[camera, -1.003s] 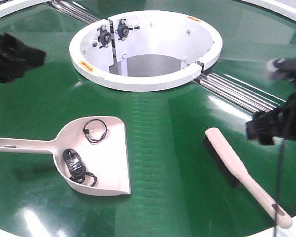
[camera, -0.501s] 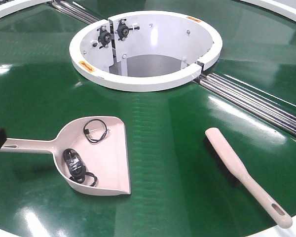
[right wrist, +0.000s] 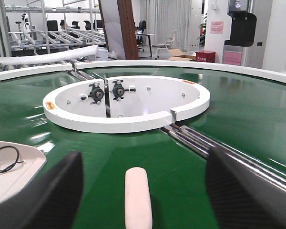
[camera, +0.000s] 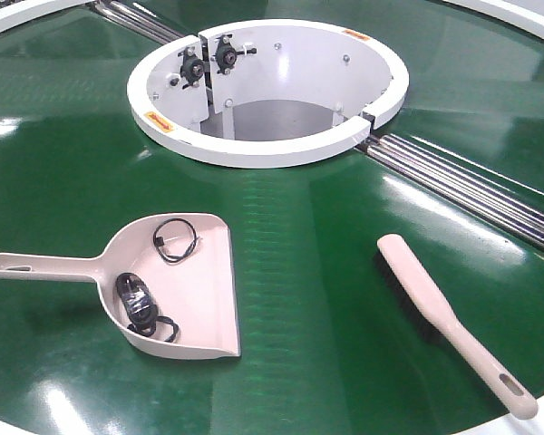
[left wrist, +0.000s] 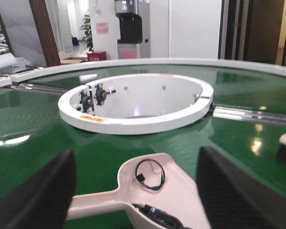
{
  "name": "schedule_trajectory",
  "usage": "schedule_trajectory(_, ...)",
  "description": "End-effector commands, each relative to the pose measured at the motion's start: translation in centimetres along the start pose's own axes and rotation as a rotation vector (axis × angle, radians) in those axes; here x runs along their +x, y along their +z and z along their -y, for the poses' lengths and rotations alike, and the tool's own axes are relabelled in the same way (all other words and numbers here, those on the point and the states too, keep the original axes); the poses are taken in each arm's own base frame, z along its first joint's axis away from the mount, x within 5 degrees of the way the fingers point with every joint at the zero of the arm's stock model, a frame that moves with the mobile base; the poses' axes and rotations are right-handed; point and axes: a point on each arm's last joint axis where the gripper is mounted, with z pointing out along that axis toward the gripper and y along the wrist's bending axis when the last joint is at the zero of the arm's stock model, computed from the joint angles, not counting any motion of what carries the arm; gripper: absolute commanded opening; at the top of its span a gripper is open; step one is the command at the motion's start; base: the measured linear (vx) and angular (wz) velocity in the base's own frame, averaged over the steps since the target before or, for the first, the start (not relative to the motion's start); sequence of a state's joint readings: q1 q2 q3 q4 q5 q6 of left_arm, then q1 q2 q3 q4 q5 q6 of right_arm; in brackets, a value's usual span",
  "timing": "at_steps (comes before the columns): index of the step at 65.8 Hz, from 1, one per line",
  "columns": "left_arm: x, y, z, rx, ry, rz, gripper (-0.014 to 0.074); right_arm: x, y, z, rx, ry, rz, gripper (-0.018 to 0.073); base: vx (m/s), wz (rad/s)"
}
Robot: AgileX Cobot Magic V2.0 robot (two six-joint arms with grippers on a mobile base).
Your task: Clean and inspect green conveyor with broom and dustpan
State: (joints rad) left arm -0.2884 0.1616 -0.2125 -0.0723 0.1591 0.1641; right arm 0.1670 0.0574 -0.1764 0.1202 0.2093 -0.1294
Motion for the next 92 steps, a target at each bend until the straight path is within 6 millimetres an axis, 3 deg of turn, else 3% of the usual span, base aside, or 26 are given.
schedule_trajectory(1,-1.4,0.0,-0.2,-0.009,0.001,0.084,0.0275,-1.6,-0.1,0.1,0.015,-0.006,0.1,0.0277,0.0,0.0)
schedule_trajectory(7,-1.4,0.0,-0.2,-0.009,-0.002,0.084,-0.0001,-1.6,-0.1,0.1,0.015,-0.006,0.095,0.0027,0.0,0.0)
schedule_trajectory(8,-1.4,0.0,-0.2,-0.009,-0.002,0.084,-0.001,-1.6,-0.1,0.1,0.015,-0.006,0.095,-0.0018,0.0,0.0)
schedule_trajectory(27,-1.5,0.0,-0.2,-0.009,-0.002,0.087,-0.0008,-1.7,-0.1,0.1,0.006,0.08,0.109,-0.0008,0.0,0.0)
schedule_trajectory(61,-1.4,0.0,-0.2,-0.009,-0.002,0.083,-0.0008,-1.7,-0.1,0.1,0.006,0.081,0.108,-0.0008,0.0,0.0)
schedule_trajectory(69,0.5,0.1,-0.2,-0.035,0.052,0.042,-0.0008,-1.7,-0.1,0.1,0.006,0.081,0.108,-0.0008,0.0,0.0)
schedule_trajectory(85,4.7,-1.1,-0.8,-0.24,0.016,0.096,-0.0008,-1.7,-0.1,0.1,0.005,0.081,0.105,-0.0008,0.0,0.0)
schedule_trajectory(88,6.0,-0.9,-1.0,-0.278,0.015,0.078,-0.0008,-1.6,-0.1,0.1,0.005,0.081,0.104,-0.0008,0.0,0.0)
schedule_trajectory(92,6.4,-0.9,-1.1,-0.308,-0.018,0.029,-0.0008,-1.6,-0.1,0.1,0.005,0.081,0.103,-0.0008,0.0,0.0)
